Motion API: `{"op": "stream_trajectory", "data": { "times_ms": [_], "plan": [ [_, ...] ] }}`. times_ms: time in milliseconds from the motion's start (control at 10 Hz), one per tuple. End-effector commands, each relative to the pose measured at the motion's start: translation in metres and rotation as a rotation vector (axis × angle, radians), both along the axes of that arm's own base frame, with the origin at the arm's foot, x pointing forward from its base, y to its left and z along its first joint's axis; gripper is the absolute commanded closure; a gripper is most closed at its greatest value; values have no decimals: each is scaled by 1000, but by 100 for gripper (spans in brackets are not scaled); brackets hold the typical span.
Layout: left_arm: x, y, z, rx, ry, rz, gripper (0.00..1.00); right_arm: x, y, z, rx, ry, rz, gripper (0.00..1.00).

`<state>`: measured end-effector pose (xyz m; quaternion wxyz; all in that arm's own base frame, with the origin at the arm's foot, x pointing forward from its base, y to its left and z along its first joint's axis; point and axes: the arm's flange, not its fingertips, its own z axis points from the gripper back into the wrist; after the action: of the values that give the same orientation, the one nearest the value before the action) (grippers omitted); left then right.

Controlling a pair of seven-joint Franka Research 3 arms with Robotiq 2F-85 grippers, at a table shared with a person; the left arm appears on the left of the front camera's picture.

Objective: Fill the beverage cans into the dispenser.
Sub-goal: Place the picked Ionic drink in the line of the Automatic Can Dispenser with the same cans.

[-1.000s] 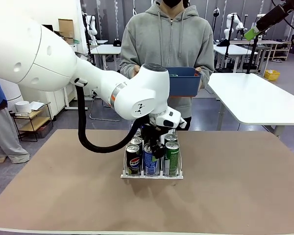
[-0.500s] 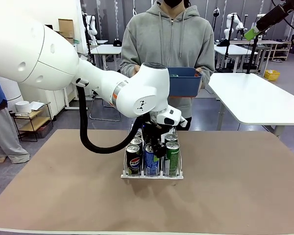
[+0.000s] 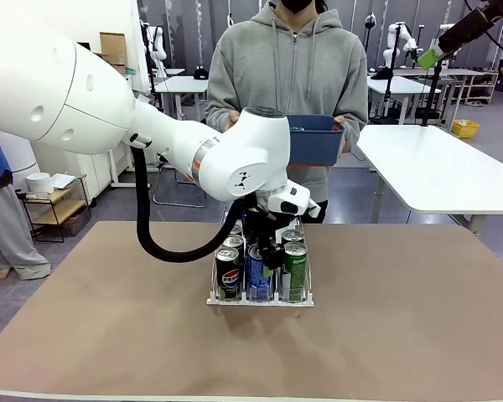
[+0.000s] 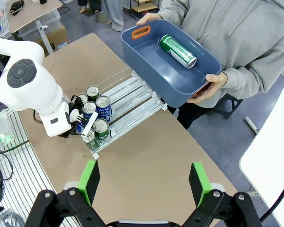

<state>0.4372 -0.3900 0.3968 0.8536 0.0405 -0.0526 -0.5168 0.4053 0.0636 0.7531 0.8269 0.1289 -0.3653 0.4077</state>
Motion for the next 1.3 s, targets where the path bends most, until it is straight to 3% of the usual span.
{"op": "stream_trajectory", "data": {
  "times_ms": [0,100,200,700,800,900,1200],
  "plan": [
    [-8,6,11,15,-48,16,13,-1,0,0,0,3,2,0],
    [-12,8,19,28,-91,52,19,-1,0,0,0,3,2,0],
    [-17,9,27,36,-123,78,0,-1,0,0,0,3,2,0],
    [-44,8,55,-11,-225,124,0,-1,0,0,0,3,2,0],
    [-47,7,58,-21,-223,118,0,-1,0,0,0,3,2,0],
    [-32,4,59,-11,-165,103,0,-1,0,0,0,3,2,0],
    [-32,4,59,-11,-165,103,0,-1,0,0,0,3,2,0]
  ]
}}
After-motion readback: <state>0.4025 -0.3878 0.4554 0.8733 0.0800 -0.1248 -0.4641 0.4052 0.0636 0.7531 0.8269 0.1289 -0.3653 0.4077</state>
